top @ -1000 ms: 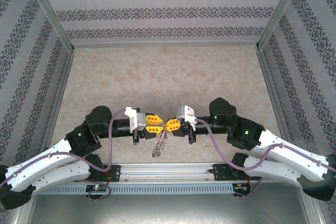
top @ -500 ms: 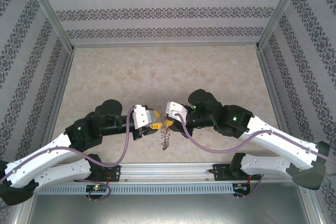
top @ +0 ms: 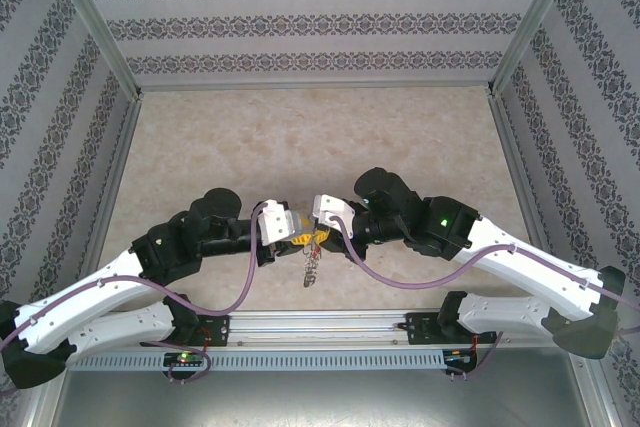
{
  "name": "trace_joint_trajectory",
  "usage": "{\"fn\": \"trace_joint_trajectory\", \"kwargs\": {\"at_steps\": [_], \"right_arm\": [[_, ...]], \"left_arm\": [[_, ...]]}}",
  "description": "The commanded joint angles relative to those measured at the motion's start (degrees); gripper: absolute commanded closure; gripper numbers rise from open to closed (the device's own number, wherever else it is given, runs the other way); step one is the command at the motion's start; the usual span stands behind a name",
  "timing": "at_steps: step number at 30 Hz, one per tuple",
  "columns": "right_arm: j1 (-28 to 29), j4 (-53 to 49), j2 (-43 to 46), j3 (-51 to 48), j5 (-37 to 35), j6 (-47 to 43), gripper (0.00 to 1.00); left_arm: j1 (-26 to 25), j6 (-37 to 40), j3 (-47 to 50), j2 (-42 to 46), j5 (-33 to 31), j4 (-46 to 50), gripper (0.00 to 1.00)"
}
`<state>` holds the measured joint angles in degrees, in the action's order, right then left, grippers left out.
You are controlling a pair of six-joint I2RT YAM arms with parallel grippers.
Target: Put the keys on the keyring
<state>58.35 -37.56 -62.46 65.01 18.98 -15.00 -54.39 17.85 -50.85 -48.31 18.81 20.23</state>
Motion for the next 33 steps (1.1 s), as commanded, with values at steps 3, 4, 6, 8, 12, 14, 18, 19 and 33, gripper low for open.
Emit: {"fn": "trace_joint_trajectory", "kwargs": {"at_steps": [3,4,6,8,12,14,18,19,33], "right_arm": [[-0.03,2.86,-0.41,2.37,3.12,-0.20,1.00],[-0.03,3.10,-0.36,2.27,3.24,-0.09,1.00],[0.00,3.44,-0.33,2.20,3.65,0.01,1.00],[0.01,3.50,-0.56,2.23,4.01,0.06,1.00],[0.01,3.85,-0.74,2.43,4.07,0.06,1.00],[0.01,3.81,-0.73,2.71,4.46,0.07,1.00],[0.01,3.97,-0.82,3.10,5.47,0.07,1.00],[0.01,4.10,-0.81,2.95,5.32,0.09,1.00],[-0.07,6.08,1.85,0.83,3.56,1.29,0.92]], "left_arm": [[-0.54,0.79,0.26,-0.56,0.29,-0.54,0.74],[-0.54,0.79,0.32,-0.66,0.33,-0.26,0.74],[-0.58,0.64,0.41,-0.73,0.39,-0.27,0.74],[-0.54,0.50,0.73,-0.64,0.66,-0.99,0.75],[-0.53,0.51,0.92,-0.87,1.32,-1.85,0.75],[-0.54,0.54,1.14,-0.65,1.66,-2.33,0.75],[-0.54,0.70,1.46,-0.16,1.85,-2.66,0.78],[-0.55,0.77,1.46,-0.07,2.25,-2.71,0.80],[-0.03,-1.85,4.51,5.58,10.90,-9.17,1.00]]}}
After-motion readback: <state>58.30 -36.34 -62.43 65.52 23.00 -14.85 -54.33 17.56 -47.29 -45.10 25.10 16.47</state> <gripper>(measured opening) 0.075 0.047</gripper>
